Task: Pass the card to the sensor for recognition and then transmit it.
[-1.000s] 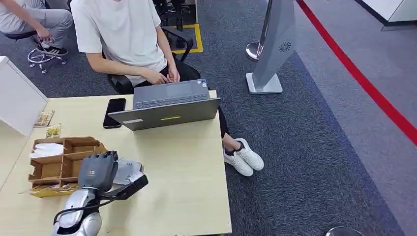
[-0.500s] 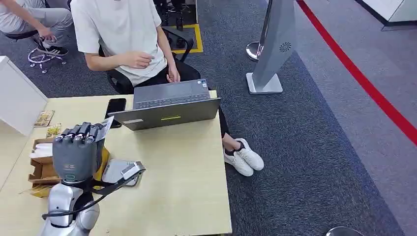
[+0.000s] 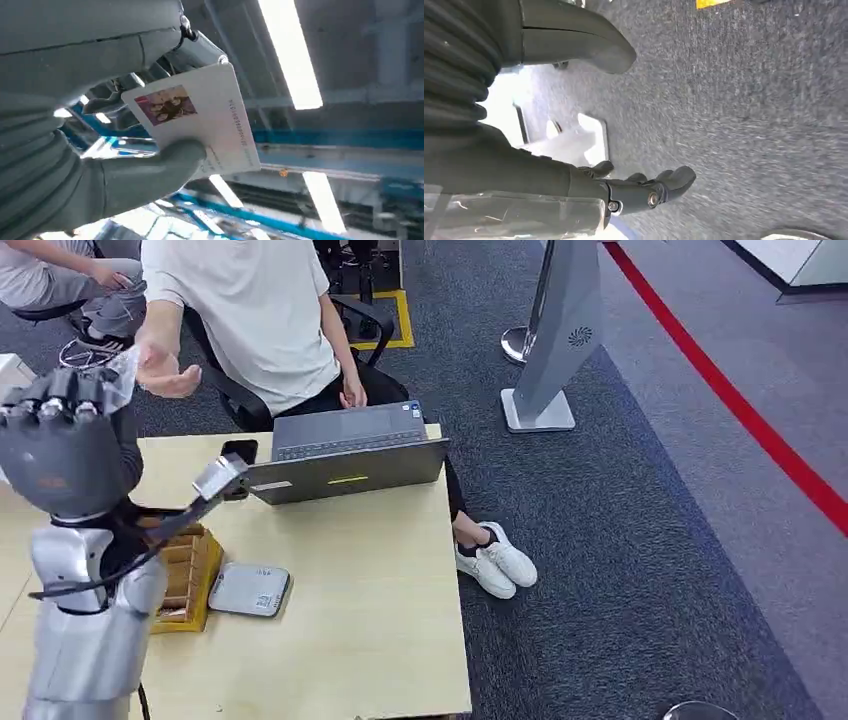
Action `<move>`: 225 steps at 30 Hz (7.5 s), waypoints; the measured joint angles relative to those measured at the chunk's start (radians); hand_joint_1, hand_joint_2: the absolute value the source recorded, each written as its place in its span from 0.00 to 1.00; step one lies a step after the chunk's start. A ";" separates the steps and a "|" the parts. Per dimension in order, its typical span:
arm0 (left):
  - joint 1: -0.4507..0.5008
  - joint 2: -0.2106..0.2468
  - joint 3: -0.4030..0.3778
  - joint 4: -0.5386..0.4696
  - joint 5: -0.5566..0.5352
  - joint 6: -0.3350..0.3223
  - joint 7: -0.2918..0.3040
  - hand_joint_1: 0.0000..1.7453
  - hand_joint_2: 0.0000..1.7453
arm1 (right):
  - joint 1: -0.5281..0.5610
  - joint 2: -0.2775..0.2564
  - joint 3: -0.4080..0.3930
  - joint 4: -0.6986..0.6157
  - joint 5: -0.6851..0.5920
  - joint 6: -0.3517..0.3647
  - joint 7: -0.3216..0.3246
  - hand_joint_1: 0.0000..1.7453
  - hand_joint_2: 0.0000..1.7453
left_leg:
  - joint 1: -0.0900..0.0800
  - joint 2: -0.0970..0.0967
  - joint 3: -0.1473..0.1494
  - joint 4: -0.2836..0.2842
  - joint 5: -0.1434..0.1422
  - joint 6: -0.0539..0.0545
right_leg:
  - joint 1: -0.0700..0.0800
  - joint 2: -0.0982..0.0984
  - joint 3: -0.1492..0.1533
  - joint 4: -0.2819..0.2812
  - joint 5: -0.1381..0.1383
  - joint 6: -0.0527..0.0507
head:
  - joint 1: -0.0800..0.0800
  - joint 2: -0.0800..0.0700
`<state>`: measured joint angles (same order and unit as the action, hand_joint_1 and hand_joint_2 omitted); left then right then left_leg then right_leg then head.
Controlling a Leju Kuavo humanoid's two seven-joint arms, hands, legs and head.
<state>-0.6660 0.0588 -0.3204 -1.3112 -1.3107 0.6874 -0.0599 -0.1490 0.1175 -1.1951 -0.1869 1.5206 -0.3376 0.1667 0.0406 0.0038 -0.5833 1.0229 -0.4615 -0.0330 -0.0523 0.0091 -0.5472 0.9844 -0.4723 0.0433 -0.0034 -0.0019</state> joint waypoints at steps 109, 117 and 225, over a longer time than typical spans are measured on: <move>0.872 0.398 0.033 -0.399 0.249 -0.324 -0.079 0.00 1.00 | 0.031 0.005 -0.136 0.000 -0.197 -0.082 0.007 0.00 1.00 | 0.000 0.001 -0.002 -0.001 -0.006 0.000 | 0.000 0.001 -0.003 -0.001 -0.006 0.000 | -0.001 0.000; 0.770 0.376 0.047 -0.213 0.286 -0.478 -0.029 0.00 1.00 | 0.031 -0.007 -0.126 -0.002 -0.187 -0.060 0.010 0.00 1.00 | 0.000 0.001 -0.002 -0.001 -0.006 0.000 | 0.000 0.000 -0.002 -0.001 -0.006 0.000 | 0.000 0.000; 0.777 0.320 0.097 -0.192 0.265 -0.436 -0.018 0.00 1.00 | 0.034 -0.017 -0.084 -0.002 -0.206 -0.062 0.019 0.00 1.00 | 0.000 0.001 0.000 -0.001 -0.006 0.000 | 0.000 0.000 0.000 -0.001 -0.007 0.000 | 0.000 0.000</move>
<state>0.1109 0.3788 -0.2235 -1.5030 -1.0460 0.2518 -0.0778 -0.1149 0.1003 -1.2787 -0.1888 1.3149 -0.3998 0.1862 0.0407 0.0043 -0.5837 1.0221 -0.4677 -0.0332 -0.0523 0.0088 -0.5474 0.9836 -0.4789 0.0432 -0.0038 -0.0019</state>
